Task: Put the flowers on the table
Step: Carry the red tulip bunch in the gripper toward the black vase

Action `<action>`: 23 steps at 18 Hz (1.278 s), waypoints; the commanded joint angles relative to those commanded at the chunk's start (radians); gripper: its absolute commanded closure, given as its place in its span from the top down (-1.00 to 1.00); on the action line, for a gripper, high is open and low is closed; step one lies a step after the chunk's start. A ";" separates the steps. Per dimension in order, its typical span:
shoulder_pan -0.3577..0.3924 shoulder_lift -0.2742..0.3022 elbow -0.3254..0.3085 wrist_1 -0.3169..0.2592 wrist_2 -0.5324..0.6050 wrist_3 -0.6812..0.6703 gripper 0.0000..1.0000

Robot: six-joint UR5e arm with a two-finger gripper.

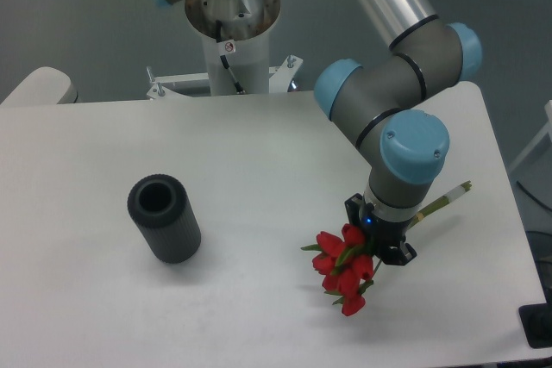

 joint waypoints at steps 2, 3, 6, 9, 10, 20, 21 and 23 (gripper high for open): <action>-0.003 0.002 -0.006 -0.002 0.000 -0.002 -1.00; -0.011 0.002 -0.006 -0.003 0.000 -0.011 -1.00; -0.044 0.000 -0.003 -0.002 0.003 -0.044 -1.00; -0.066 0.008 -0.017 -0.005 0.002 -0.081 -1.00; -0.081 0.008 -0.020 -0.003 0.002 -0.104 -1.00; -0.227 0.006 -0.032 -0.002 0.000 -0.345 -1.00; -0.238 0.006 -0.040 0.002 -0.002 -0.362 -1.00; -0.253 0.002 -0.055 0.011 -0.009 -0.403 -1.00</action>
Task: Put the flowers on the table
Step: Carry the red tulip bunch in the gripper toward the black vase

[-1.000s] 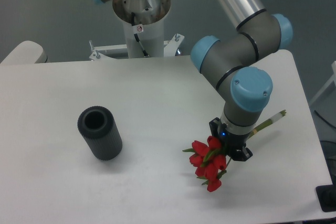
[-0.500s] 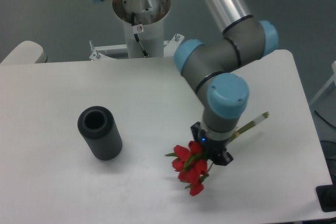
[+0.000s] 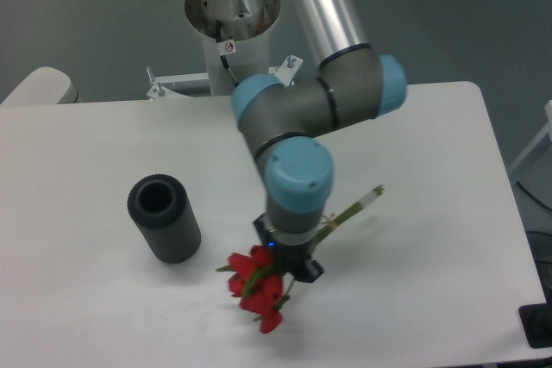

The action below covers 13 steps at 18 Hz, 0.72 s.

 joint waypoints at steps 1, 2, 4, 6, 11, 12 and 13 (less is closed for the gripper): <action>-0.005 -0.006 0.001 0.000 0.000 -0.012 -1.00; -0.012 -0.008 0.000 0.000 0.000 -0.012 -1.00; -0.022 -0.026 0.001 0.002 -0.002 -0.012 -1.00; -0.034 -0.049 0.011 0.017 -0.002 -0.014 -0.98; -0.046 -0.077 0.015 0.035 -0.003 -0.014 -0.55; -0.048 -0.080 0.015 0.038 -0.002 -0.016 -0.42; -0.048 -0.081 0.014 0.047 -0.003 -0.017 -0.15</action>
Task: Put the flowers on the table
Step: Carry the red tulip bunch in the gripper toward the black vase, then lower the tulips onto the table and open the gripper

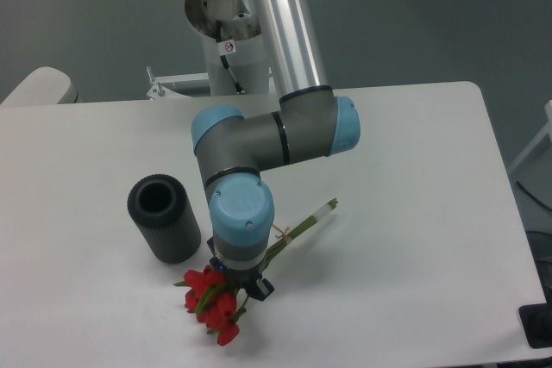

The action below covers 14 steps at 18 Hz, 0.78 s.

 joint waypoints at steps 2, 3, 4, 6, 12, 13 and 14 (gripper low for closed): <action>0.000 -0.002 0.002 0.011 0.002 0.003 0.95; 0.002 -0.003 0.000 0.017 0.006 0.002 1.00; 0.002 -0.002 0.000 0.018 0.011 0.003 1.00; 0.009 0.005 0.000 0.015 0.009 0.014 1.00; 0.064 0.034 0.002 0.005 0.006 0.095 1.00; 0.081 0.040 0.000 0.005 0.005 0.112 1.00; 0.096 0.044 0.002 0.005 0.003 0.129 1.00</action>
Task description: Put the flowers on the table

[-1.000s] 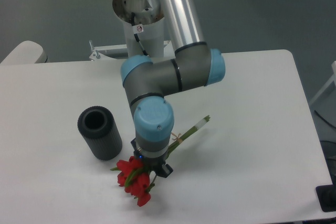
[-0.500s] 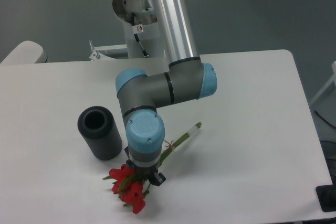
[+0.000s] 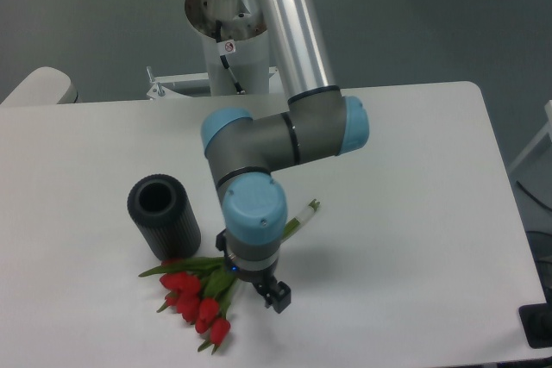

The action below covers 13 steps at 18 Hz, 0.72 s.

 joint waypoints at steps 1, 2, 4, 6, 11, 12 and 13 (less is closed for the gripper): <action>0.015 0.002 0.000 0.000 -0.002 0.020 1.00; 0.026 0.003 0.000 0.000 -0.002 0.040 1.00; 0.055 0.003 0.002 0.000 -0.002 0.084 1.00; 0.090 0.003 0.003 0.000 0.000 0.144 1.00; 0.179 -0.008 0.017 0.003 0.003 0.327 1.00; 0.196 -0.017 0.026 0.003 0.005 0.362 1.00; 0.215 -0.026 0.037 0.003 0.006 0.403 1.00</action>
